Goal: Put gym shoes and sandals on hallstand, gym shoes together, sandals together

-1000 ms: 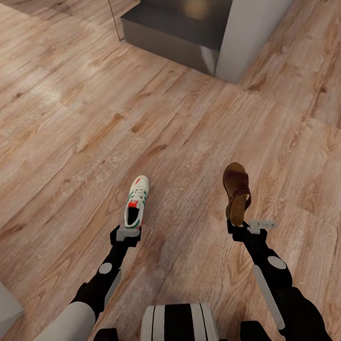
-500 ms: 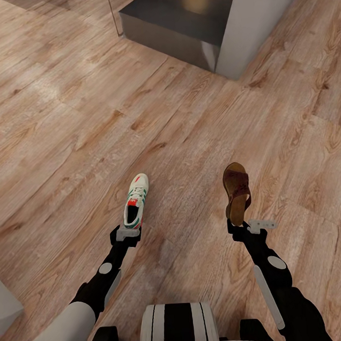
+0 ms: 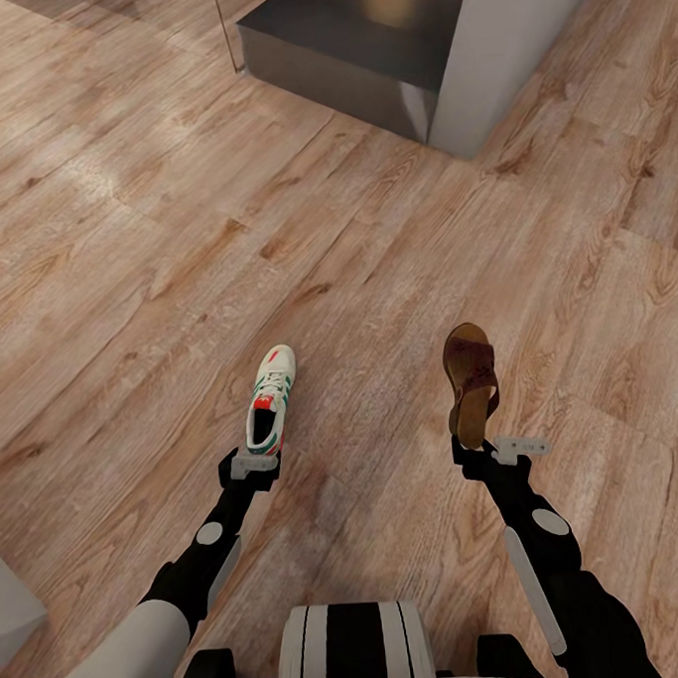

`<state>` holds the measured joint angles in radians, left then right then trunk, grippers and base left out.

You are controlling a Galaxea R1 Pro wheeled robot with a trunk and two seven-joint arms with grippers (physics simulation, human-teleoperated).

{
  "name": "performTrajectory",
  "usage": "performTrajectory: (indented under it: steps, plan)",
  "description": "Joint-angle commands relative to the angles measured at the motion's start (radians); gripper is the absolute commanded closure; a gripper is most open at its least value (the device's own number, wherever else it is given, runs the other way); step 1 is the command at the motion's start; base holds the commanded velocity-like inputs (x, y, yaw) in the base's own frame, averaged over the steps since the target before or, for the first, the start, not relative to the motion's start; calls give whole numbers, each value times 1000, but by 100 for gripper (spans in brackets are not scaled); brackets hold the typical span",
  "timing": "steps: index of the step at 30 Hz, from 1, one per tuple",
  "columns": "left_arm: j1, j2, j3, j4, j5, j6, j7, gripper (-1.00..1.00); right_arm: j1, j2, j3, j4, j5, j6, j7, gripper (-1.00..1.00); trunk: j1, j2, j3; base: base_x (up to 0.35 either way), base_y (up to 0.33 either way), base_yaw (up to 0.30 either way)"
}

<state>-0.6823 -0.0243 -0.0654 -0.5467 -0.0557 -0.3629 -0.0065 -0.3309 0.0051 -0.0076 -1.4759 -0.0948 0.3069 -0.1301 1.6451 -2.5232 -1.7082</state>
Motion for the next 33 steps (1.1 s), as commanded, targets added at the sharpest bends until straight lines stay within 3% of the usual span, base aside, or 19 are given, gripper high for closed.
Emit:
performTrajectory:
  steps: [1, 33]
  plan:
    - [0, 0, 2, 1, -6, -3, 0, -100, 0, 0, 0, -1, -13, 5, -6, 100, 0, 0, 0, 0, 0, 0]
    - [0, 0, 3, 1, -6, -3, 0, -100, 0, 1, 0, -2, -13, 5, -6, 100, 0, 0, 0, 16, 0, 0]
